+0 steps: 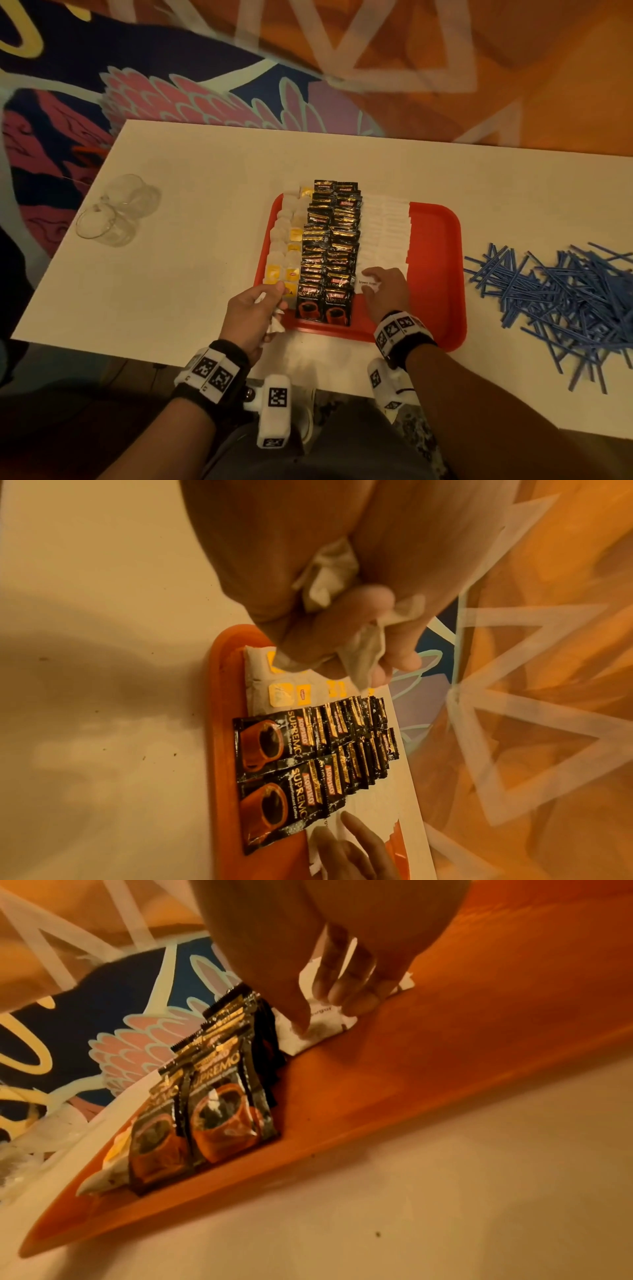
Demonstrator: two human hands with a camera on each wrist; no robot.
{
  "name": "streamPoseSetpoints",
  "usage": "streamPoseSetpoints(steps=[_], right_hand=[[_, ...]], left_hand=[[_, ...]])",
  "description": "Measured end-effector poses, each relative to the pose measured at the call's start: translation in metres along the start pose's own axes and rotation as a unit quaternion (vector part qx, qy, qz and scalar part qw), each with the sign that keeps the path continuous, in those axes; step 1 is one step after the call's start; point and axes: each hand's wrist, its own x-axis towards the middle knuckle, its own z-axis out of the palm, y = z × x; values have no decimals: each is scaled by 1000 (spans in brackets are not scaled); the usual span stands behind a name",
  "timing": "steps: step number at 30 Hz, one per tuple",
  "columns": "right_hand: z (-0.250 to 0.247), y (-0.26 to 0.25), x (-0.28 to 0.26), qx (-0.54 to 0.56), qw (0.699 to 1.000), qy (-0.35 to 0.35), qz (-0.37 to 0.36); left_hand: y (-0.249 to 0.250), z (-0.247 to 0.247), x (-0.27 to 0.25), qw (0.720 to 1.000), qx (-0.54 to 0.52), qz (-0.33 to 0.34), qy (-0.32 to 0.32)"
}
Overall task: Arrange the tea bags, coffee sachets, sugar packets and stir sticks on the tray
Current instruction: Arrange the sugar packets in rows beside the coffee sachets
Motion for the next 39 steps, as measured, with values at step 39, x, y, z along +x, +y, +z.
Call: streamPoseSetpoints(steps=[39], right_hand=[[-172, -51, -62, 444, 896, 0, 26]], left_hand=[[90, 159, -38, 958, 12, 55, -280]])
